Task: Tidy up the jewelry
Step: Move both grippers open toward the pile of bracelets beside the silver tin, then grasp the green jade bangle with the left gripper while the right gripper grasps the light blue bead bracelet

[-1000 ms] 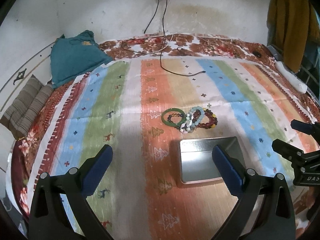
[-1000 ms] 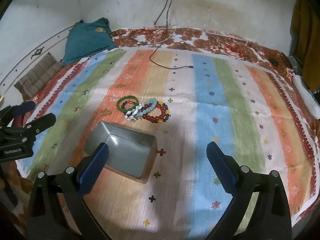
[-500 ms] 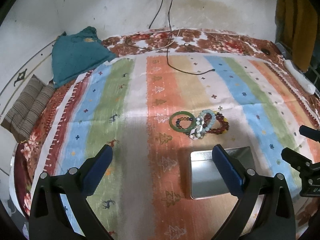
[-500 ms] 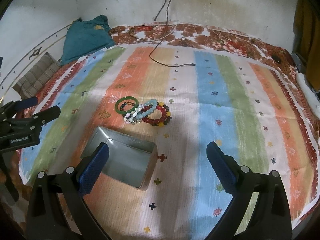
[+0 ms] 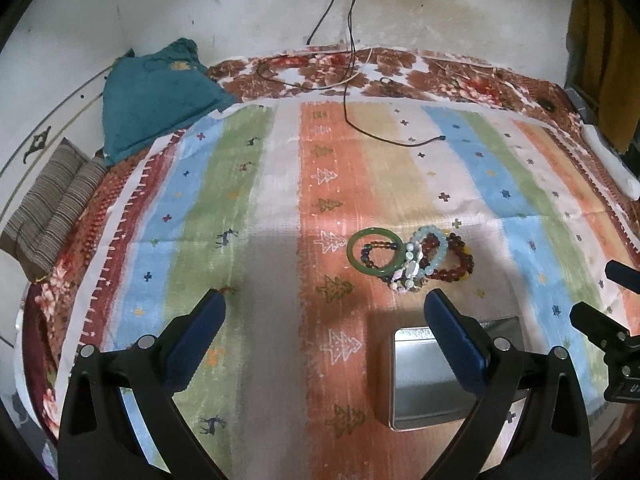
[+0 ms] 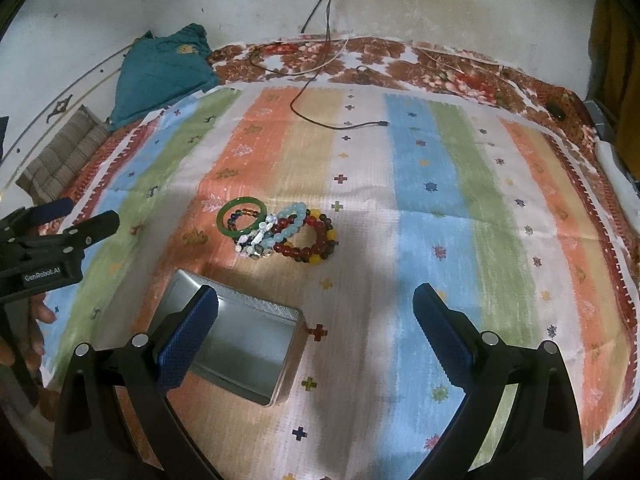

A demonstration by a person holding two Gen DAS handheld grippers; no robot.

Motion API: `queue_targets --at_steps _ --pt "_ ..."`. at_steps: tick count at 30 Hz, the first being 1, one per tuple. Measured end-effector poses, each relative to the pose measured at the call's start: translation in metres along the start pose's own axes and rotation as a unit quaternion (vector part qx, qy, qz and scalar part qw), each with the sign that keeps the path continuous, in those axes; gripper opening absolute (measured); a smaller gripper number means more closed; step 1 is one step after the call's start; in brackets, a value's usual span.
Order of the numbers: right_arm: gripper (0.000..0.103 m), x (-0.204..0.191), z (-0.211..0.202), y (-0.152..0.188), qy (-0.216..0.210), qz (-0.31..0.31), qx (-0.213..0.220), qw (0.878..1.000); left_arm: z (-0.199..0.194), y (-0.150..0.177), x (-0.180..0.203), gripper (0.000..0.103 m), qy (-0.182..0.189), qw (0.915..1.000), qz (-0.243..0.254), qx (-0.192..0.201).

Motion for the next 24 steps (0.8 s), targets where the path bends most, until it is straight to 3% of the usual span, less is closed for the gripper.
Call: queue_targets --at_steps 10,17,24 --pt "0.099 0.0 0.021 -0.016 -0.001 0.004 -0.011 1.0 0.019 -0.012 -0.006 0.098 -0.003 0.9998 -0.019 -0.005" --pt "0.099 -0.004 0.043 -0.025 -0.005 0.003 -0.025 1.0 0.046 -0.018 -0.012 0.097 0.008 0.9989 -0.032 -0.033" --pt "0.099 -0.004 0.062 -0.029 -0.006 0.003 -0.04 0.999 0.06 -0.022 -0.006 0.097 0.011 0.9988 -0.021 -0.044"
Point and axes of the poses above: each gripper's, at about its wrist camera, not at the fingertips, and z roughly the way its jaws point, x to its right, y to its underside, the point moved 3 cm from there along z, roughly the way its jaws point, and after that the axes turned 2 degrees about z, right-handed, at the moved point
